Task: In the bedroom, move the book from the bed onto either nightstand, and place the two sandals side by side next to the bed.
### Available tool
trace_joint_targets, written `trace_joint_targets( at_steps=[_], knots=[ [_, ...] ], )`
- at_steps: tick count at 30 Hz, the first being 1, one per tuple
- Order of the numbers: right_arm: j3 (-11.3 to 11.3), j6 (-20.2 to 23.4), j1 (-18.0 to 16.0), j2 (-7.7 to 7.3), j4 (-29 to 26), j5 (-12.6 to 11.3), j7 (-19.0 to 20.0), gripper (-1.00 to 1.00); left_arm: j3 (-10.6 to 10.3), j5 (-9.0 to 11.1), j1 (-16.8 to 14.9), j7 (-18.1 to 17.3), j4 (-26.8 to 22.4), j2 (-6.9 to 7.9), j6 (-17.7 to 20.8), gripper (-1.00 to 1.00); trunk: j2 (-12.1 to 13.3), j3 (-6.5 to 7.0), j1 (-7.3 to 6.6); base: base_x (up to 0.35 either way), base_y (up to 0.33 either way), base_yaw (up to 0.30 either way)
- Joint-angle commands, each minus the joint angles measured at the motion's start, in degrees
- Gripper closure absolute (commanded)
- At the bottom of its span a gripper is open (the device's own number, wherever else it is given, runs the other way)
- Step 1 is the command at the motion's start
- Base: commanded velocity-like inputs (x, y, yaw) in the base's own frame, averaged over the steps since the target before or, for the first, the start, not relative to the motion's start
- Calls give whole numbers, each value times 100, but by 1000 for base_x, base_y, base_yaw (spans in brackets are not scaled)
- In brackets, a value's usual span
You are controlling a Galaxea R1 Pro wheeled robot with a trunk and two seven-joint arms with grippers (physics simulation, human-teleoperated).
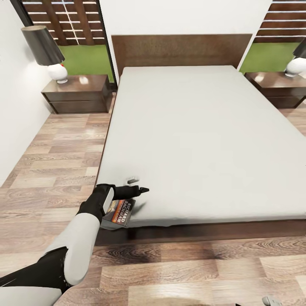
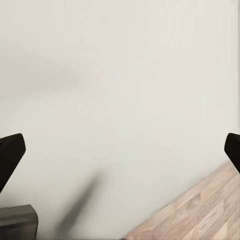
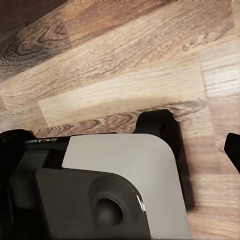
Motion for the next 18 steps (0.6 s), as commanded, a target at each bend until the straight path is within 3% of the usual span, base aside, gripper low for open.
trace_joint_targets(
  at_steps=[1, 18],
  knots=[
    [47, -20, -3, -3, 2, -38, 14, -100, 43, -62, -4, -48, -8, -9, 30, -100, 40, 15, -23, 0, 0, 0],
    [50, -20, -3, -5, 2, -44, 14, -100, 38, -58, -4, -74, -8, -9, 37, -100, 721, 320, -396, 0, 0, 0]
  ],
)
